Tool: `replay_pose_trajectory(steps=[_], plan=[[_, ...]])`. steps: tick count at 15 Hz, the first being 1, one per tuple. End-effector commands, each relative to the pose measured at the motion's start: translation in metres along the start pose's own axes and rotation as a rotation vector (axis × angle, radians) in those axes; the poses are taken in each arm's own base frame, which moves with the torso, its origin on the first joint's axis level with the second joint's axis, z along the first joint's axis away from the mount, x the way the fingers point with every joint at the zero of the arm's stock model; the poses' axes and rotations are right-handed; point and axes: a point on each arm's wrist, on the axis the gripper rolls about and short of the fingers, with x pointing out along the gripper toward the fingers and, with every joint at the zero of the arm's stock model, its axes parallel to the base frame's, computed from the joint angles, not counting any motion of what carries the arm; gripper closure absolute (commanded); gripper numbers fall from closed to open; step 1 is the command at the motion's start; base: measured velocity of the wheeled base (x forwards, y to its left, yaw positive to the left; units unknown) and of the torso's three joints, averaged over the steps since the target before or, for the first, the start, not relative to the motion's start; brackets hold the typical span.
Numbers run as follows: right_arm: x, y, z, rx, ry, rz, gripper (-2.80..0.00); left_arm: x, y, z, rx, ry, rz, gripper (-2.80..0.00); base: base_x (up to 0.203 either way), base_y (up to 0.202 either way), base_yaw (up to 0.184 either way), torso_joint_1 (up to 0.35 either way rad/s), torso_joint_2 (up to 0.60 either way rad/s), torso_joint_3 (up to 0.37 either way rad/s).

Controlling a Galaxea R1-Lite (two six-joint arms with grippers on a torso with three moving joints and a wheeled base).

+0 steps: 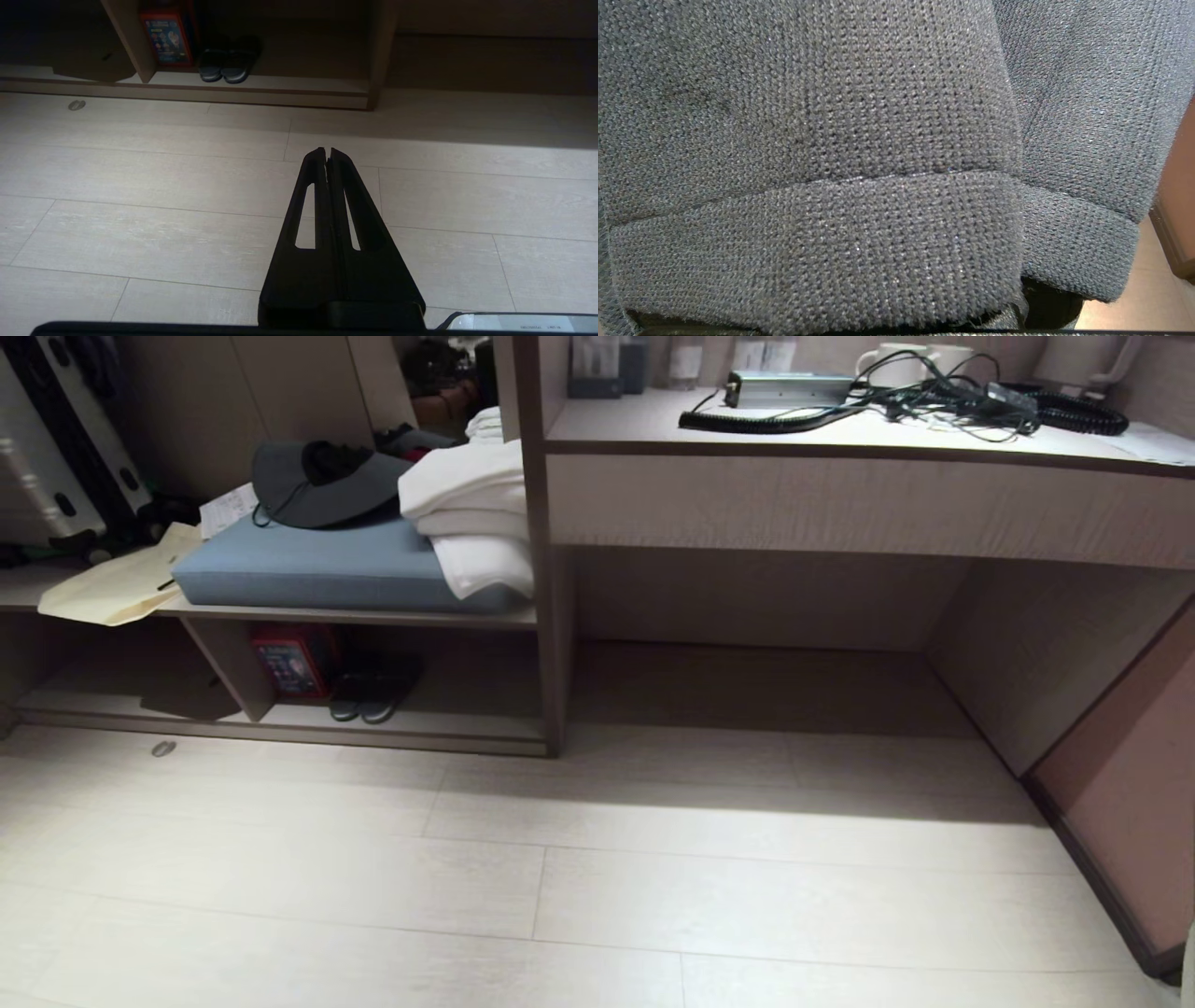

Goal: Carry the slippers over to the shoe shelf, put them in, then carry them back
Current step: Place the slippers into the shoe cabinet

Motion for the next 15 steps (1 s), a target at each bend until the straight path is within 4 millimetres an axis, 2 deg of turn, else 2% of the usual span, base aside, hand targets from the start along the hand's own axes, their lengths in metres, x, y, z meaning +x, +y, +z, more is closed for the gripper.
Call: replay_pose_trajectory(steps=[1,10,15], plan=[[0.0,0.0,0.0,-0.001,0.0,0.0,0.0,0.0001,0.0,0.0001,-0.001,0.0,0.002,0.0,0.0,0.0,0.0,0.006,0.0,0.193],[0.0001,0.0,-0.0004,-0.001,0.001,0.0,0.0,0.0,0.0,-0.0001,0.009,-0.001,0.001,0.0,0.0,0.0,0.0,0.003,0.0,0.202],[-0.0001,0.0,-0.0002,-0.001,-0.001,0.0,0.0,0.0001,0.0,0.0001,0.012,0.0,0.0,0.0,0.0,0.0,0.0,0.002,0.0,0.05]])
